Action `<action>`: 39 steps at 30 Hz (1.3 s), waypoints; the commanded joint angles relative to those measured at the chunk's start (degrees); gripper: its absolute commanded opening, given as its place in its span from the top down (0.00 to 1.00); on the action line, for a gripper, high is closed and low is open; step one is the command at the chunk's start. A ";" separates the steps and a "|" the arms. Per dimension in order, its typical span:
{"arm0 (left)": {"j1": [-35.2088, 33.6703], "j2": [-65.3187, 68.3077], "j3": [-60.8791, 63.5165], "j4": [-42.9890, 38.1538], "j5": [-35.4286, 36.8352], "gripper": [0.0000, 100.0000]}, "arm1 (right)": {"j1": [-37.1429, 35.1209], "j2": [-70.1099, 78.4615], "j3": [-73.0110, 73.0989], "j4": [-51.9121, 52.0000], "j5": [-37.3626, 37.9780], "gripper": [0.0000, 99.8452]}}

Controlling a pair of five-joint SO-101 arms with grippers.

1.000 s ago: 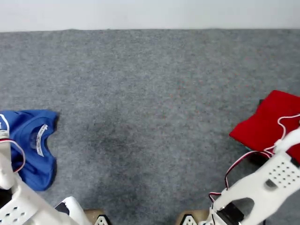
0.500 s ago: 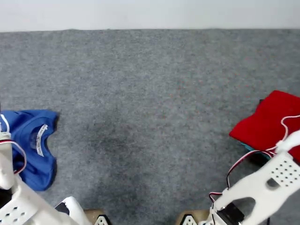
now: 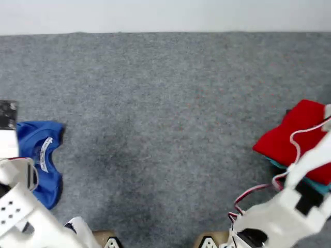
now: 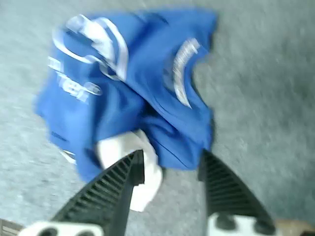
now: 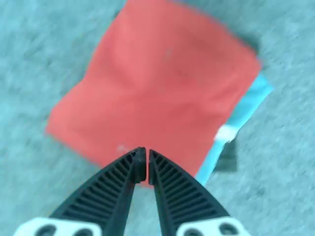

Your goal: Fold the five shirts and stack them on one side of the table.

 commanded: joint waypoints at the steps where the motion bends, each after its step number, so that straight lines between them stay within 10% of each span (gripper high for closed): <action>1: -0.09 0.09 8.84 -6.24 -2.90 0.77 | -1.89 -12.35 11.87 2.33 -0.70 0.99; 18: 0.00 6.15 33.98 -32.88 -10.29 0.73 | -11.65 -31.87 40.79 2.24 -0.70 0.99; 29: -0.18 37.80 16.13 -35.16 -9.76 0.75 | -11.56 -36.18 44.48 2.24 -0.70 0.99; 39: 4.22 39.30 3.74 -31.56 -5.63 0.99 | -11.56 -38.73 44.48 2.24 -0.70 0.99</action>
